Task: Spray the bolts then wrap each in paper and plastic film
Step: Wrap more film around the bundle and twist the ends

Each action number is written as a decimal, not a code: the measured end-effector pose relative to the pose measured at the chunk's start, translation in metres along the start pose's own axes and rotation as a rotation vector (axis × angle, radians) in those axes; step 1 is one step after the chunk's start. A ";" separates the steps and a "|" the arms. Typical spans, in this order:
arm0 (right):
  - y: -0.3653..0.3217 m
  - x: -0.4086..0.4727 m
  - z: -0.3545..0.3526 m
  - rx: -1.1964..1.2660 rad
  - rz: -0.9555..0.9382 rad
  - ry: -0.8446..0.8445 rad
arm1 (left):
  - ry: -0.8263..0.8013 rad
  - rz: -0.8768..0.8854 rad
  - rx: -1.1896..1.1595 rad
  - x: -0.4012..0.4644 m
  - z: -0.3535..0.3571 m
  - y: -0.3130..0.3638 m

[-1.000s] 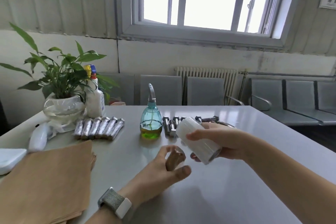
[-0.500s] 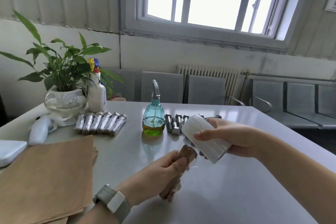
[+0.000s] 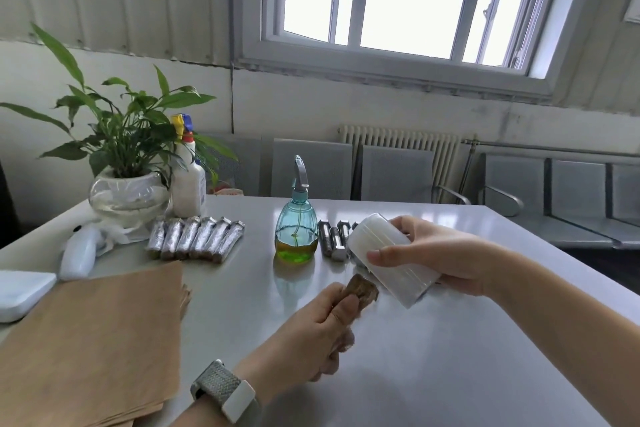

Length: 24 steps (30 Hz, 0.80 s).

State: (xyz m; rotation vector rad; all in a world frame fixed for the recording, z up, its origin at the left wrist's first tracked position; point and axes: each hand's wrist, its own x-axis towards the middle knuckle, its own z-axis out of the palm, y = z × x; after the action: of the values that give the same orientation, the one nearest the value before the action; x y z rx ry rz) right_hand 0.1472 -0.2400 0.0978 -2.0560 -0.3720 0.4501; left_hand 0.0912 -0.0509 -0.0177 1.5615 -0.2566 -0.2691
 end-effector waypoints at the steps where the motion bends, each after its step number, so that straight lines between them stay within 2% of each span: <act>1: 0.001 0.000 0.001 -0.004 -0.013 0.003 | 0.020 0.003 0.029 0.001 0.000 -0.001; 4: -0.001 0.001 0.004 -0.052 -0.053 0.015 | 0.086 0.026 0.101 0.005 -0.002 -0.005; 8: -0.003 0.000 0.013 -0.190 -0.110 0.058 | 0.109 0.018 0.087 0.008 0.000 -0.005; 13: 0.009 0.002 0.037 -0.585 -0.334 0.295 | 0.190 -0.047 0.004 0.010 -0.001 -0.003; 16: 0.015 0.007 0.056 -0.591 -0.465 0.390 | 0.236 -0.070 -0.065 0.010 -0.002 -0.002; 21: 0.027 0.020 0.081 -0.564 -0.622 0.387 | 0.347 -0.037 -0.235 0.012 -0.014 -0.001; 24: 0.032 0.029 0.086 -0.571 -0.726 0.413 | 0.305 0.003 -0.382 0.011 -0.019 0.004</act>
State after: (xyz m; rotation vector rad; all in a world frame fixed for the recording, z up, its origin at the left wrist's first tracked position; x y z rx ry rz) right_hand 0.1359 -0.1784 0.0249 -2.2802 -1.0217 -0.5739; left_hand 0.1081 -0.0368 -0.0134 1.2019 0.0325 -0.0683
